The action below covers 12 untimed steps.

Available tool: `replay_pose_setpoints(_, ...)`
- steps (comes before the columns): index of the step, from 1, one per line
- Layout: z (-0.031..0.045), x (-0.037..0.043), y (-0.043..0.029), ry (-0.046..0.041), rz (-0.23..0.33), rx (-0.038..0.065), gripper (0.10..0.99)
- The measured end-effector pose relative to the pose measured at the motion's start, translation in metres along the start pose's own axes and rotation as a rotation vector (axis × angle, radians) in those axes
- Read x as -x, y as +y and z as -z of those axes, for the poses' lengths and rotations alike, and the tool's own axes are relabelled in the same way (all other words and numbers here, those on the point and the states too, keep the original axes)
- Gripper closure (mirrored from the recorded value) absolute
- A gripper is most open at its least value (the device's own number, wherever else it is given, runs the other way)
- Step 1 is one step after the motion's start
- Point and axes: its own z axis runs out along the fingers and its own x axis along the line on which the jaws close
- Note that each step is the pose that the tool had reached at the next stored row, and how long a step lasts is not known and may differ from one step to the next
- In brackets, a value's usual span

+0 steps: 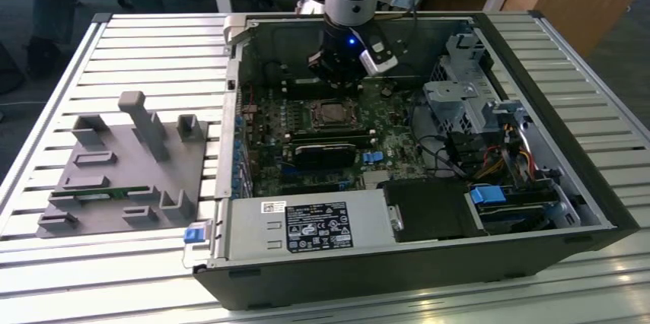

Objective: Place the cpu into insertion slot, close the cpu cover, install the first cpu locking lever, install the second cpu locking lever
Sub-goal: 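Install the first cpu locking lever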

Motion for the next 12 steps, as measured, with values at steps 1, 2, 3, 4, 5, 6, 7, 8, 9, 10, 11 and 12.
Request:
replay_pose_setpoints(1,-0.0002,0.0001,0.0,0.0001,0.0,-0.004,0.98)
replay_pose_setpoints(2,-0.0005,0.0002,0.0,0.0001,0.0,-0.007,0.98)
replay_pose_setpoints(3,-0.0008,0.0001,-0.0001,0.0003,0.0,-0.011,0.98)
replay_pose_setpoints(4,-0.001,0.0001,-0.0001,0.0004,0.0,-0.014,0.98)
replay_pose_setpoints(5,-0.0013,0.0001,-0.0002,0.0004,0.0,-0.016,0.98)
replay_pose_setpoints(6,-0.0017,0.0001,-0.0002,0.0005,0.0,-0.018,0.98)
replay_pose_setpoints(7,-0.0022,0.0002,-0.0002,0.0004,0.0,-0.019,0.98)
replay_pose_setpoints(8,-0.0027,0.0002,-0.0001,0.0003,0.0,-0.02,0.98)
replay_pose_setpoints(9,-0.0033,0.0002,-0.0001,0.0004,0.0,-0.021,0.98)
replay_pose_setpoints(10,-0.0039,0.0003,0.0,0.0007,0.0,-0.021,0.98)
replay_pose_setpoints(11,-0.0043,0.0004,0.0,0.0012,0.0,-0.022,0.98)
replay_pose_setpoints(12,-0.0046,0.0004,0.0,0.0017,0.0,-0.022,0.98)
